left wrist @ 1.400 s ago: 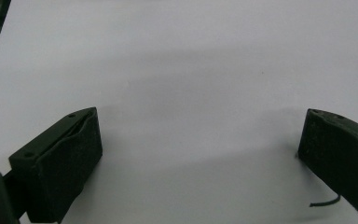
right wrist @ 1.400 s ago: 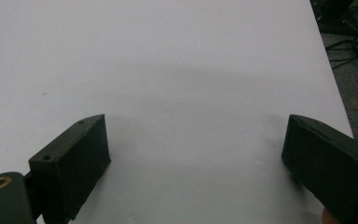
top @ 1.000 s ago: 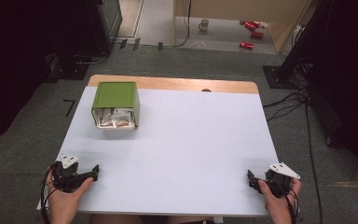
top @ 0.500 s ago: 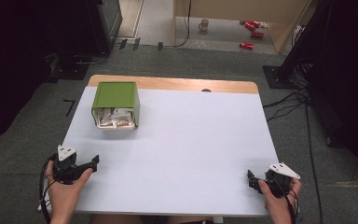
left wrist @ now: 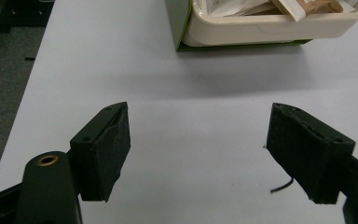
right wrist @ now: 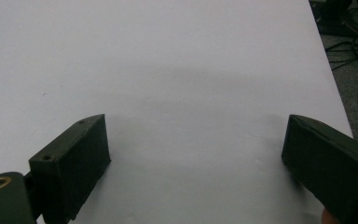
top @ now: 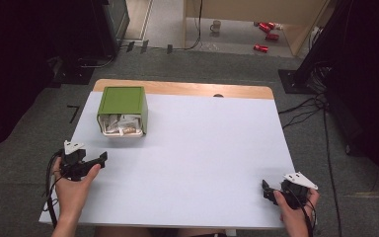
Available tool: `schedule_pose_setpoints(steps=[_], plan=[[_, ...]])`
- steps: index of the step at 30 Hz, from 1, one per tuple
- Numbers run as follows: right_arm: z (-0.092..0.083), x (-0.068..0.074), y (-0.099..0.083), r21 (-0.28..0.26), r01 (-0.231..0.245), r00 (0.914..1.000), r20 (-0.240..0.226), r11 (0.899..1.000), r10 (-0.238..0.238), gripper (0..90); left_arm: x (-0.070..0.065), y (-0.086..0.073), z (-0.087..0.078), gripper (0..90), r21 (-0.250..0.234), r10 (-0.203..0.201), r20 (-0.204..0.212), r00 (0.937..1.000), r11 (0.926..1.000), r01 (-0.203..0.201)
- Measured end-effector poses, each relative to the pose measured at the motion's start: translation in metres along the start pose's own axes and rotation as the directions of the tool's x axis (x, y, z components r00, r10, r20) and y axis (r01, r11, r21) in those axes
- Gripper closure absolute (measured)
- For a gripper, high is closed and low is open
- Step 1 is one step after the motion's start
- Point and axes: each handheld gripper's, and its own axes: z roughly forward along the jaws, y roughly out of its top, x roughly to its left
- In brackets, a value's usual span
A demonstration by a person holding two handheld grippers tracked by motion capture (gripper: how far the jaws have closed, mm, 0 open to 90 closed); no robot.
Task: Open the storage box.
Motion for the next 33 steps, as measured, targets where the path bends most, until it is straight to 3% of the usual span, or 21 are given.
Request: schedule_pose_setpoints(steps=[16, 25, 31, 33], plan=[[0.0, 0.0, 0.0, -0.001, 0.0, 1.0, 0.0, 1.0, 0.0, 7.0, 0.001, 0.023, 0.015, 25.4, -0.022, -0.008, -0.035, 0.9994, 0.9997, 0.007], [0.0, 0.0, 0.0, 0.0, 0.001, 1.0, 0.0, 1.0, -0.001, 7.0, 0.0, 0.035, 0.024, 33.6, -0.044, -0.006, -0.038, 0.9993, 0.999, 0.004], [0.0, 0.0, 0.0, -0.002, 0.0, 1.0, 0.0, 1.0, 0.0, 7.1, -0.001, 0.043, 0.035, 39.6, -0.053, -0.006, -0.064, 0.9979, 0.9986, 0.002], [0.0, 0.0, 0.0, -0.002, 0.0, 1.0, 0.0, 1.0, 0.0, 7.0, 0.0, 0.046, 0.037, 39.9, -0.063, -0.017, -0.046, 0.9988, 0.9979, 0.014]])
